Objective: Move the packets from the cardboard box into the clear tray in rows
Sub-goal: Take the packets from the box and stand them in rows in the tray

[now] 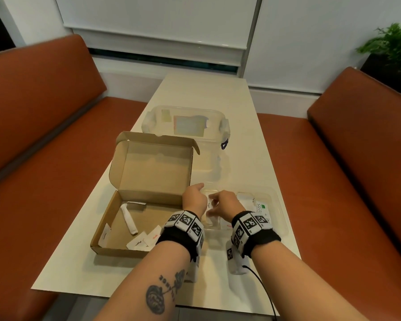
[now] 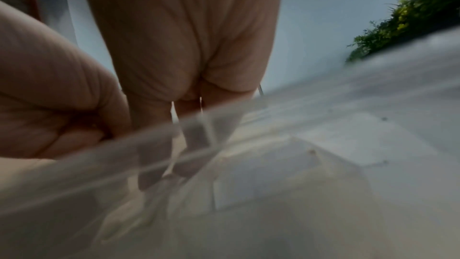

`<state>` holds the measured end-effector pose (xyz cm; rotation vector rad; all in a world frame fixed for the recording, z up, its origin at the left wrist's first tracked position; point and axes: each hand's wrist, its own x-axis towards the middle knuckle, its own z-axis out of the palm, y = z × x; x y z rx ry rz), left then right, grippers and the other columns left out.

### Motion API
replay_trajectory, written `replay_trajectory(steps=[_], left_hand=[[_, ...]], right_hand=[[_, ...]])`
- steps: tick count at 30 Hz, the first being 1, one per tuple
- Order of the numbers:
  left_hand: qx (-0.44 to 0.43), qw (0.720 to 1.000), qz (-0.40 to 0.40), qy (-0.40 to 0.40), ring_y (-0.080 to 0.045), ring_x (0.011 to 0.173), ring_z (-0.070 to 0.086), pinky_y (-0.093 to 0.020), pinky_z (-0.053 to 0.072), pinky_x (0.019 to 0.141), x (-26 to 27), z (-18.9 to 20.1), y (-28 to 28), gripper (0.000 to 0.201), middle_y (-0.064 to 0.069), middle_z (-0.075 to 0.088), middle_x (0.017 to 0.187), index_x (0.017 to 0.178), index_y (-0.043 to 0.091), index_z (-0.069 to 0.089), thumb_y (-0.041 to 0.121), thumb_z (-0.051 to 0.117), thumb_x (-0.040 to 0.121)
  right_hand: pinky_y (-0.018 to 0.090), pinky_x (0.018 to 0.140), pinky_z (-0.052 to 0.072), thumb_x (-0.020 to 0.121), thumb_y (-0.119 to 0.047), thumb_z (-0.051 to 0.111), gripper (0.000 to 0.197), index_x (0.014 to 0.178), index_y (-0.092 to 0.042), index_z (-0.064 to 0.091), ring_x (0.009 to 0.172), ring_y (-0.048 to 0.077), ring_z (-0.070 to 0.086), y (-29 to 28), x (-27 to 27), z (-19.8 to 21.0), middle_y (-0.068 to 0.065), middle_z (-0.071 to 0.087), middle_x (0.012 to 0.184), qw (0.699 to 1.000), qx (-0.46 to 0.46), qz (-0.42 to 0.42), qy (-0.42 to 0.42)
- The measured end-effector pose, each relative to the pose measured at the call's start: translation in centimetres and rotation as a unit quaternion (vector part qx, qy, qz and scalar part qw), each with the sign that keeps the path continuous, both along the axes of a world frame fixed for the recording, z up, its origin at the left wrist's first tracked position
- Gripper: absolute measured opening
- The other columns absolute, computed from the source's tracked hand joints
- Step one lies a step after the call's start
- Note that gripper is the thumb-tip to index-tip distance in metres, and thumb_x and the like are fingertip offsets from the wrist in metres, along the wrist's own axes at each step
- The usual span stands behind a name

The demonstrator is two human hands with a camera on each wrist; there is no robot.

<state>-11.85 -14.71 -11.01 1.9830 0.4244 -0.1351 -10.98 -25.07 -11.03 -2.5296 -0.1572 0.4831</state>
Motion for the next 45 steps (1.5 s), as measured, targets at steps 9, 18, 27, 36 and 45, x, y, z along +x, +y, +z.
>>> replay_trajectory(steps=[9, 18, 27, 36, 45], left_hand=[[-0.078, 0.996, 0.038, -0.001, -0.027, 0.132, 0.044, -0.036, 0.039, 0.108, -1.2, 1.5, -0.6, 0.056, -0.012, 0.045, 0.144, 0.134, 0.011, 0.054, -0.012, 0.032, 0.087], [-0.221, 0.967, 0.089, -0.087, -0.019, 0.100, 0.062, -0.028, 0.053, 0.082, -1.6, 7.1, 3.7, 0.035, -0.006, 0.067, 0.111, 0.098, 0.018, 0.071, -0.003, 0.045, 0.088], [0.079, 0.968, 0.233, 0.044, -0.029, 0.130, 0.043, -0.044, 0.026, 0.113, -4.8, 2.4, 16.9, 0.044, -0.011, 0.051, 0.139, 0.134, 0.015, 0.049, 0.001, 0.041, 0.093], [0.106, 0.967, 0.220, 0.070, -0.023, 0.065, 0.033, -0.029, 0.027, 0.059, -6.3, -0.7, 18.3, 0.023, -0.015, 0.047, 0.071, 0.069, 0.010, 0.050, -0.006, 0.042, 0.085], [0.090, 0.965, 0.236, 0.069, -0.028, 0.071, 0.045, -0.029, 0.034, 0.063, -5.9, -0.9, 18.3, 0.024, -0.016, 0.059, 0.085, 0.079, 0.007, 0.061, -0.006, 0.043, 0.087]], right_hand=[[0.026, 0.085, 0.049, 0.081, -0.017, 0.071, 0.053, 0.130, -0.006, 0.053, 0.080, 0.015, 0.057, -0.2, -0.5, 0.7, 0.009, 0.065, 0.098, 0.998, 0.033, -0.032, -0.043], [0.033, 0.068, 0.051, 0.083, -0.012, 0.066, 0.004, 0.079, -0.011, 0.066, 0.068, 0.018, 0.058, 3.5, -2.9, 4.8, 0.006, 0.064, 0.078, 0.978, 0.157, -0.057, -0.122], [0.026, 0.086, 0.044, 0.081, -0.016, 0.071, 0.039, 0.118, -0.019, 0.062, 0.106, 0.019, 0.057, 11.9, -5.9, 1.8, 0.004, 0.058, 0.121, 0.984, -0.021, 0.176, -0.012], [0.036, 0.090, 0.048, 0.080, -0.017, 0.070, 0.074, 0.142, -0.031, 0.031, 0.115, 0.032, 0.050, 13.7, -5.9, -0.9, 0.009, 0.035, 0.133, 0.954, -0.179, 0.230, 0.073], [0.034, 0.095, 0.040, 0.093, -0.025, 0.052, 0.043, 0.136, -0.020, 0.046, 0.118, 0.029, 0.046, 14.0, -6.4, -1.4, 0.011, 0.051, 0.130, 0.928, -0.244, 0.276, 0.053]])
